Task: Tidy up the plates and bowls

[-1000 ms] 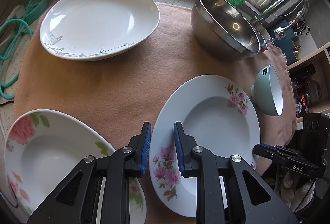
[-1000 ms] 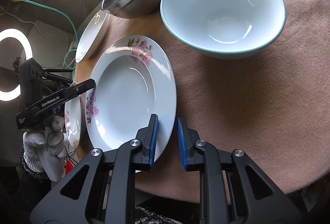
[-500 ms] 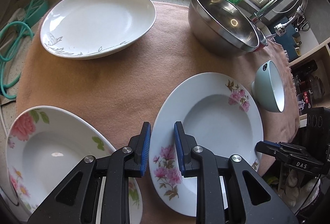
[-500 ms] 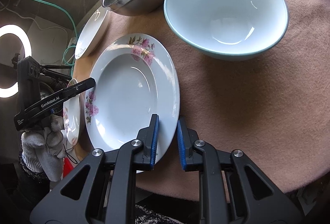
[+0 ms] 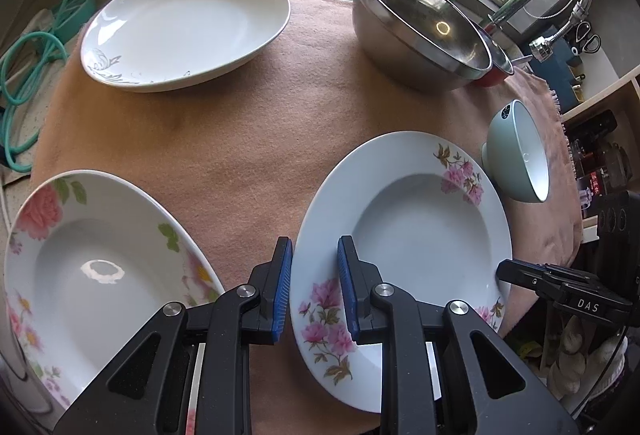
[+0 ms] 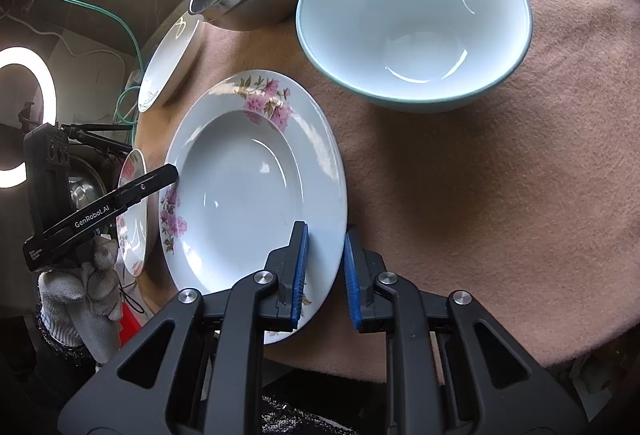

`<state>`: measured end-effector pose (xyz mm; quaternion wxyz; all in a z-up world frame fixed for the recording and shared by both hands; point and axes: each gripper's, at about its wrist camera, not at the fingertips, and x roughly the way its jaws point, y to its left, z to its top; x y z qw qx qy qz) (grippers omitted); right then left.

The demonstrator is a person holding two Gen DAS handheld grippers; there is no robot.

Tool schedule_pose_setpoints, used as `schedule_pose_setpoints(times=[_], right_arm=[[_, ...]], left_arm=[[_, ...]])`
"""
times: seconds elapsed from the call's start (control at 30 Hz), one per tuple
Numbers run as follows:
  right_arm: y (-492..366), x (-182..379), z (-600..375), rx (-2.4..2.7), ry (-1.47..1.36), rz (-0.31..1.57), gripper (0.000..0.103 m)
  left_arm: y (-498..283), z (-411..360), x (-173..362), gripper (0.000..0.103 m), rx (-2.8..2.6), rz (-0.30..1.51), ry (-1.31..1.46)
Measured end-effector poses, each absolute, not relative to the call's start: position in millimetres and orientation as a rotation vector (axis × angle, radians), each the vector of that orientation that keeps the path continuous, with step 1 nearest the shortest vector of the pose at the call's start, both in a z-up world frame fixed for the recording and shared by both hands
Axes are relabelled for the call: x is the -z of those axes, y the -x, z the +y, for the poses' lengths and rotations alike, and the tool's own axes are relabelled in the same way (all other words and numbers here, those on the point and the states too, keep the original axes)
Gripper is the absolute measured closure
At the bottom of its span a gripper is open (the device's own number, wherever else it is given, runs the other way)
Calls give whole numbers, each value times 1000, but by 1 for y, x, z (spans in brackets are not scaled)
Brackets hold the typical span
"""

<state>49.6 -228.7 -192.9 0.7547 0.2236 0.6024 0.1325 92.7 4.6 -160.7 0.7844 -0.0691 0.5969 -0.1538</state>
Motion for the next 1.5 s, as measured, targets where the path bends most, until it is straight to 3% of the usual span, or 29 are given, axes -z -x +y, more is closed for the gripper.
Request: schedule_pose_setpoints(times=[1.17,1.37,1.43,1.5], right_arm=[[-52,197,-216,-280,-417,1308,82],[-51,187,-224,-253,-392,1288,79],[-49,182,-226,-241,-376,1275,72],[-48,175,-227,-237,-357,1253,70]], left_arm=[[-77,-2,161,81,307,1273,151],[-76,3,154,80,292,1246,169],[-75,7,149,80,285,1226,175],[-75,12,142,80,279,1198,180]])
